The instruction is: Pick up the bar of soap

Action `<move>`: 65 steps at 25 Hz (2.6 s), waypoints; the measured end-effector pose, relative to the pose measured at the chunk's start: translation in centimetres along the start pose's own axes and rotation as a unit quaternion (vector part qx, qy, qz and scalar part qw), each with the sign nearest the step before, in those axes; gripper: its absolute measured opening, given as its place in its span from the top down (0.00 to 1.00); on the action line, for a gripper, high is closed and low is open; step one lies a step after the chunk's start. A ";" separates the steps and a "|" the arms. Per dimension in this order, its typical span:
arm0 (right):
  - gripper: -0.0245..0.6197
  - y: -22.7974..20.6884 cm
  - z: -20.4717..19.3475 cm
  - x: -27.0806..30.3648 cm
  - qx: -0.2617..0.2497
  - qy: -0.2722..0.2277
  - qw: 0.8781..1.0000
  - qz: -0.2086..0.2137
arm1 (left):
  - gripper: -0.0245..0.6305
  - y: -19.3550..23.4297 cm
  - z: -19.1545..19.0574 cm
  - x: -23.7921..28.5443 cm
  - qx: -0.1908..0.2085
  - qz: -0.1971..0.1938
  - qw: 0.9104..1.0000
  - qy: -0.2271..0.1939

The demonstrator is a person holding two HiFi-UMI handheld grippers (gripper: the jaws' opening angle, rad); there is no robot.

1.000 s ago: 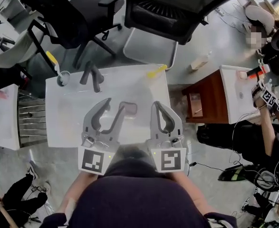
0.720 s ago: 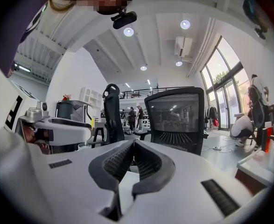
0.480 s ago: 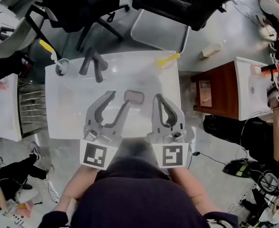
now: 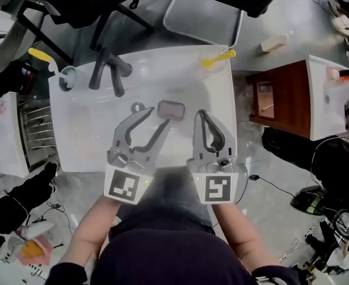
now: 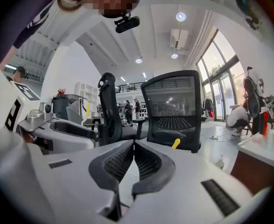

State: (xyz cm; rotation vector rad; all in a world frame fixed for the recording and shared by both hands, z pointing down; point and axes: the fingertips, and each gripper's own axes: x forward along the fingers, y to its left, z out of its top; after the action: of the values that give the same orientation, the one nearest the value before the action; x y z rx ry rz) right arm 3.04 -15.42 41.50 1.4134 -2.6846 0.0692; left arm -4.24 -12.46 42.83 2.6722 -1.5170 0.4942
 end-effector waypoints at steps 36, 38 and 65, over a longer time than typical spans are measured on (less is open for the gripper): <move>0.93 -0.2 -9.5 1.0 0.030 0.073 0.996 -0.030 | 0.72 -3.7 -18.0 7.1 0.162 -0.200 0.941 0.218; 0.93 -0.2 -9.7 1.1 0.031 0.073 0.996 -0.032 | 0.71 -3.8 -18.7 7.4 0.171 -0.208 0.935 0.229; 0.93 -1.3 -10.3 1.9 0.053 0.077 0.995 -0.031 | 0.66 -6.0 -25.1 8.9 0.258 -0.343 0.821 0.377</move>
State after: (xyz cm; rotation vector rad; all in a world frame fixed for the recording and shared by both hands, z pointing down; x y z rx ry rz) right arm 3.78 -16.81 51.97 1.4542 -2.5455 0.3075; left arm -1.40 -12.19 69.97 2.5173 -0.1827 1.7720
